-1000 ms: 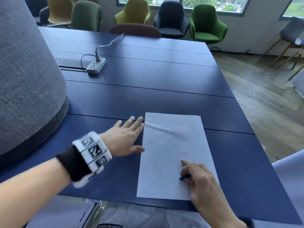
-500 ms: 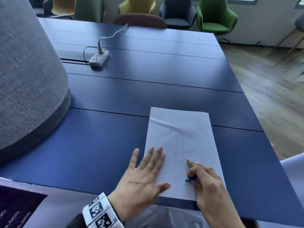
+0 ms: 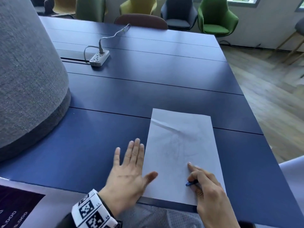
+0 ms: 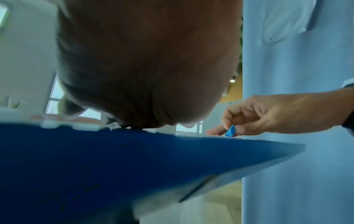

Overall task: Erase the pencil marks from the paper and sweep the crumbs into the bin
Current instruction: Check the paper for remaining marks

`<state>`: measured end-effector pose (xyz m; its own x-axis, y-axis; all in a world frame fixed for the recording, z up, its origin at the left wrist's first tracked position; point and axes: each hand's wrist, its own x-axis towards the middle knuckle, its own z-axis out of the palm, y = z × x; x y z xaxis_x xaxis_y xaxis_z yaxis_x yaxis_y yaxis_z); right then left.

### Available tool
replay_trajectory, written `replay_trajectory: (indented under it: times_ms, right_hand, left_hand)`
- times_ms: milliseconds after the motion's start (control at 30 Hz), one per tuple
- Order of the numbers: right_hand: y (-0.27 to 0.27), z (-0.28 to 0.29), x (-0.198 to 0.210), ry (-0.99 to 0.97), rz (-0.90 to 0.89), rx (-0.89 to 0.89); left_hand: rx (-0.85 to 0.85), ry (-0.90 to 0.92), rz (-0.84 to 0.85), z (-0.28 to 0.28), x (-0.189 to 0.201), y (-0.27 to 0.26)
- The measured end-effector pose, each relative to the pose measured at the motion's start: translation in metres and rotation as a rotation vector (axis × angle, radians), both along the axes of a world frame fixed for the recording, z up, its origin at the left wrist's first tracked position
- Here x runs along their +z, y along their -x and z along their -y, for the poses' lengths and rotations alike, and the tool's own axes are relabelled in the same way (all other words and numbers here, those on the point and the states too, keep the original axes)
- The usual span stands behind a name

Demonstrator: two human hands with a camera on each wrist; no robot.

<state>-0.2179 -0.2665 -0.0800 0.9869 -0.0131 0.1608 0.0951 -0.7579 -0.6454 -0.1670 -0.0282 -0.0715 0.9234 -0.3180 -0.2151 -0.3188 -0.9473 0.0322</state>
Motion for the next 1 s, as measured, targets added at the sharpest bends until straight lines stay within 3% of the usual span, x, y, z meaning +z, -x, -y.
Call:
replay_trajectory:
  times_ms: [100, 267, 467, 567, 700, 767, 900, 1000]
  right_hand:
    - [0.000, 0.000, -0.003, 0.012, 0.034, -0.011]
    - [-0.001, -0.002, -0.002, 0.022, 0.037, -0.023]
    - [-0.004, 0.001, -0.004, 0.007, 0.057, -0.024]
    - [-0.004, 0.000, -0.004, -0.004, 0.049, -0.025]
    - [-0.003, 0.000, -0.005, -0.017, 0.018, -0.029]
    - [-0.002, 0.001, -0.006, -0.017, 0.020, -0.025]
    - [-0.002, 0.000, -0.003, -0.018, 0.007, -0.027]
    - [-0.002, -0.001, 0.000, -0.019, 0.010, -0.014]
  left_hand:
    - [0.020, -0.011, -0.082, -0.001, 0.017, -0.007]
    - [-0.146, -0.107, -0.183, 0.027, 0.053, -0.048]
    - [-0.496, -0.152, -0.233, 0.059, 0.033, -0.070]
    - [-0.442, -0.116, -0.276, 0.051, 0.028, -0.073]
    - [-0.107, -0.170, -0.313, 0.029, 0.035, -0.091]
    - [-0.040, -0.148, -0.298, 0.031, 0.037, -0.096]
    - [-0.267, -0.062, -0.273, 0.059, 0.037, -0.091]
    - [-0.305, -0.115, -0.320, 0.062, 0.036, -0.095]
